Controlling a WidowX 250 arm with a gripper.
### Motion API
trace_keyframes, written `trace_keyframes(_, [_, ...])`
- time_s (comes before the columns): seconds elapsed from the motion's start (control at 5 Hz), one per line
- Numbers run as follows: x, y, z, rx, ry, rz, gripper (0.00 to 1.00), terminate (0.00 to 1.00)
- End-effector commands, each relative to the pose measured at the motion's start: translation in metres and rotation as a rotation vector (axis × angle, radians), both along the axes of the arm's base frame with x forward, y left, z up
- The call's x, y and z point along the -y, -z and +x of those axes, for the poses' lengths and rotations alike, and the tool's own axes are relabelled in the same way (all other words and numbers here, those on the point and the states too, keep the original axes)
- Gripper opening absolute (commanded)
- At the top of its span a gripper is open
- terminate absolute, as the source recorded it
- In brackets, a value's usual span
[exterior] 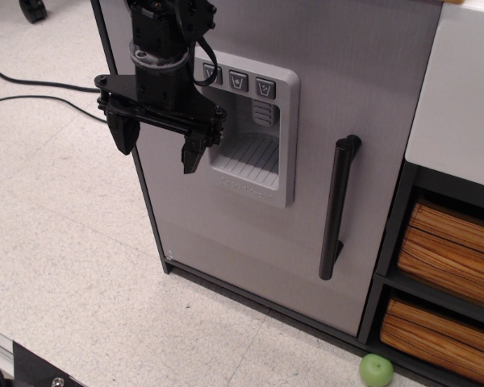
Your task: Open fridge
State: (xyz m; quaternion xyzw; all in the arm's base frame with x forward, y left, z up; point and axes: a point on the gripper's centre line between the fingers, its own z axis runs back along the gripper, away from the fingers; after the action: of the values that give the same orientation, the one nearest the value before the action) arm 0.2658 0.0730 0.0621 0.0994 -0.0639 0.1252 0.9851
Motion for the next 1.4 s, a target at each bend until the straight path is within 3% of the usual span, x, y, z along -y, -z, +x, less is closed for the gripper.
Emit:
trace_keyframes(0.0, [0.0,0.0,0.0,0.0,0.0,0.0,1.0,0.0])
trace_keyframes(0.2, [0.037,0.007,0.012,0.059,0.05,-0.044,1.0,0.0])
trace_keyframes(0.4, [0.067,0.009,0.021,0.101,0.132,-0.047,1.0,0.0])
trace_keyframes(0.8, [0.121,0.004,0.048,0.119,0.176,-0.095,1.0,0.0])
trace_keyframes(1.2, [0.138,-0.001,0.071,0.184,0.228,-0.102,1.0,0.0])
